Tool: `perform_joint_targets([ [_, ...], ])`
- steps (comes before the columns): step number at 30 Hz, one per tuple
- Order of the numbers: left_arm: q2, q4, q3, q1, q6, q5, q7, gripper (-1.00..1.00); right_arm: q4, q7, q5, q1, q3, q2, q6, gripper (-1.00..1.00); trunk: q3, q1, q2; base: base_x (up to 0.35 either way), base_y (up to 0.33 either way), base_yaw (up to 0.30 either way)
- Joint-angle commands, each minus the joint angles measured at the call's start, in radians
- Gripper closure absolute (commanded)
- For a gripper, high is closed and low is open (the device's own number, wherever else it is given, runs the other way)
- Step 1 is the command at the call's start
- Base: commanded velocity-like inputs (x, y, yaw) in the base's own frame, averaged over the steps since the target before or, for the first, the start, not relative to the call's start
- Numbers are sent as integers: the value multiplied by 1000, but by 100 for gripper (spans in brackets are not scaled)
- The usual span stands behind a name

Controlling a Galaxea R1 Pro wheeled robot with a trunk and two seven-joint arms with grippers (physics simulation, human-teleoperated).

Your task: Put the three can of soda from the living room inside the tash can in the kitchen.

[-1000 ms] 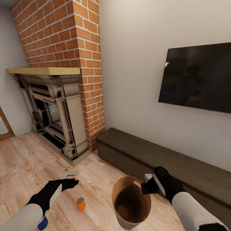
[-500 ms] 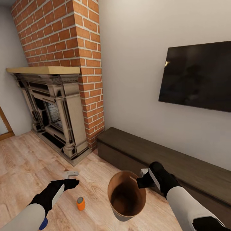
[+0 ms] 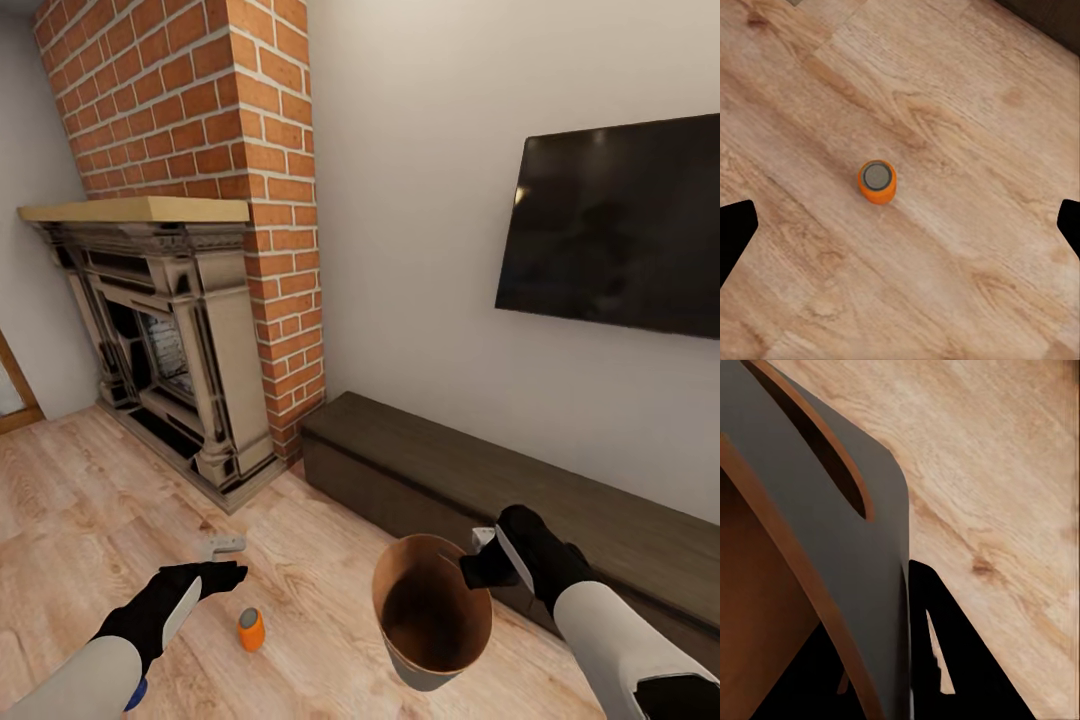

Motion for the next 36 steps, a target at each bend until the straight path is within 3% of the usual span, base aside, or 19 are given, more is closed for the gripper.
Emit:
perform_joint_targets([
  [1,0,0,0,0,0,0,0,-100,0,5,-36,0,-2,-1,4,100,-3,4,-7,0,0,0],
  [19,-1,4,-1,0,-38,-4,-1,-100,-8,4,-36,1,0,-1,3,100,-59,73,-133,0,0,0],
  [22,-1,29,-1,0,-64,-4,-1,-100,-9,4,-36,1,0,1,3,100,-69,84,-154,0,0,0],
  [27,-1,144,1,-1,-101,0,0,-100,-10,3,-35,1,1,3,3,100,-85,104,-189,0,0,0],
  [36,-1,172,1,-3,-101,2,-1,-100,-12,2,-35,1,2,5,3,100,-85,104,-189,79,0,0],
])
